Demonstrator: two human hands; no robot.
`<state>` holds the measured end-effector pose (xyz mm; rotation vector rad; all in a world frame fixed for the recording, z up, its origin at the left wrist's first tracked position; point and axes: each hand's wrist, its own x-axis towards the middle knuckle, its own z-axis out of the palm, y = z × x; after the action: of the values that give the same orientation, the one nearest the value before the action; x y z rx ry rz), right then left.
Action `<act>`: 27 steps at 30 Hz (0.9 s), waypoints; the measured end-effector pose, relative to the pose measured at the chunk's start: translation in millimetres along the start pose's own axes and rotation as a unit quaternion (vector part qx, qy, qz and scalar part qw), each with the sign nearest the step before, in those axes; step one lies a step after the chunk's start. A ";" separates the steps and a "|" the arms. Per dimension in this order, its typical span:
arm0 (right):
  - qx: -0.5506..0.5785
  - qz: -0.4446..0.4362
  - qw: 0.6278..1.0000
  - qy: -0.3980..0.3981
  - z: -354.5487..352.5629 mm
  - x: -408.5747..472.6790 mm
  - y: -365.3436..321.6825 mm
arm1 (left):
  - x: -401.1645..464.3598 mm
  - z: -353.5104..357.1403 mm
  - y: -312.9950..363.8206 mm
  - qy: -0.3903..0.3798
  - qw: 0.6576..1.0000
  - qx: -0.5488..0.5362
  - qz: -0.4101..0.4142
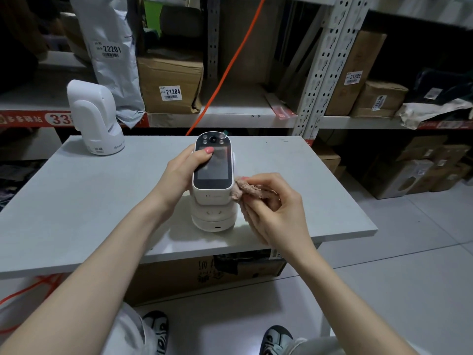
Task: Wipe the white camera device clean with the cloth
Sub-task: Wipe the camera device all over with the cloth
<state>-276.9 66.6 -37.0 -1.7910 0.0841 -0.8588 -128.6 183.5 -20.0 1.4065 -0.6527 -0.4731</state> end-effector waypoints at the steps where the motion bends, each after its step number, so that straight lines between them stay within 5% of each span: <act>1: -0.023 -0.016 1.000 0.002 0.8 -1.0 4.8 | 0.9 -0.6 -0.1 0.007 1.000 -0.001 -0.004; 9: -0.165 -0.086 0.983 0.012 -1.3 -2.6 15.8 | 7.8 -1.2 -0.6 0.035 0.999 0.006 -0.025; 15: -0.088 -0.134 0.986 0.054 1.4 13.3 9.0 | 8.3 -0.6 0.0 0.027 0.999 0.012 -0.028; 27: -0.272 -0.179 0.945 0.018 -1.4 0.9 30.5 | 12.6 2.6 1.8 0.057 0.997 0.012 -0.055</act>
<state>-266.6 52.9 -62.2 -2.3538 0.0188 -1.2105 -121.2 173.6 -16.4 1.4853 -0.4921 -0.4687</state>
